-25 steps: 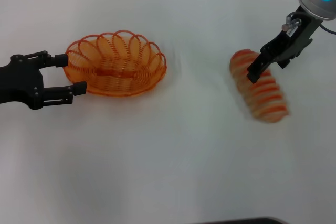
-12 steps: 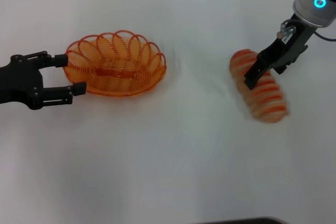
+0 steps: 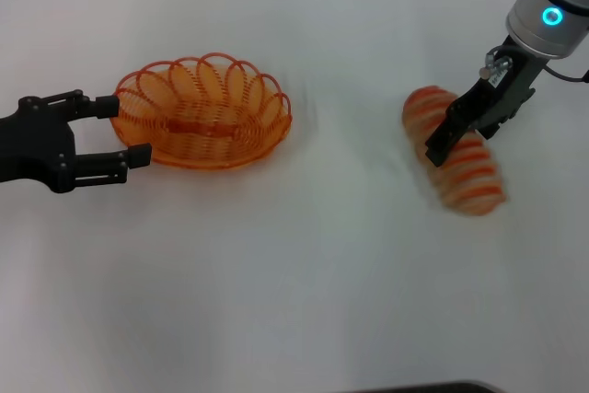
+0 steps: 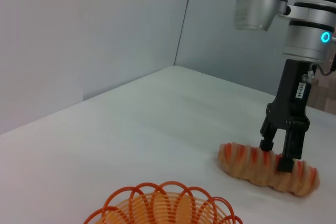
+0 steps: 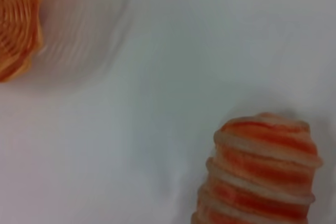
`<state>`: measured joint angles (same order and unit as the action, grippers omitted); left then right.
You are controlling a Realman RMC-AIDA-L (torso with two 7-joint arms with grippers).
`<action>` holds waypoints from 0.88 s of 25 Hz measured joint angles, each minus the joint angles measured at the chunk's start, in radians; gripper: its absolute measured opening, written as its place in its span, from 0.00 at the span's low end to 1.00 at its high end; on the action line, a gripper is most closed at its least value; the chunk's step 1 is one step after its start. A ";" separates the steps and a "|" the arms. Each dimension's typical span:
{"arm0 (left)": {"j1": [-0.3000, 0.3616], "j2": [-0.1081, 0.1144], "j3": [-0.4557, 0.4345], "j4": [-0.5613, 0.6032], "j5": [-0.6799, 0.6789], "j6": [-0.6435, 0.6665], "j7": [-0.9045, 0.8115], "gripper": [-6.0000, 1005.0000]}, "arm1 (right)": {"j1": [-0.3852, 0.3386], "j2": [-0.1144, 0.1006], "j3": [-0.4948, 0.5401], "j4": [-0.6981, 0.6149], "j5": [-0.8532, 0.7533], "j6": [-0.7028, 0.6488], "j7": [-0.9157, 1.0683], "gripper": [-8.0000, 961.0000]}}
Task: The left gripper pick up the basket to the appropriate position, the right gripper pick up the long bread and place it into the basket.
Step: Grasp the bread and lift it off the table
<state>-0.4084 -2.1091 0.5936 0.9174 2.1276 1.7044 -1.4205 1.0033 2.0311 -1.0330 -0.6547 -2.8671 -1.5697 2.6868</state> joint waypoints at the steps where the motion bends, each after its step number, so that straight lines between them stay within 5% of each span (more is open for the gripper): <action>1: 0.000 0.000 0.000 0.000 0.000 0.000 0.000 0.84 | 0.001 0.000 -0.001 0.002 0.000 0.002 0.000 0.89; 11: 0.002 -0.001 0.000 0.000 0.008 -0.001 0.000 0.84 | -0.002 0.001 -0.009 0.006 0.004 0.006 -0.013 0.86; 17: 0.002 -0.003 0.000 0.000 0.009 -0.001 0.000 0.84 | -0.007 0.001 -0.007 0.006 0.007 -0.001 -0.018 0.65; 22: 0.002 -0.003 0.000 0.000 0.010 0.000 0.000 0.84 | -0.012 0.001 -0.002 0.002 0.008 -0.010 -0.024 0.59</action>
<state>-0.4065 -2.1123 0.5937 0.9173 2.1379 1.7042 -1.4205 0.9911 2.0326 -1.0352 -0.6526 -2.8587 -1.5796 2.6628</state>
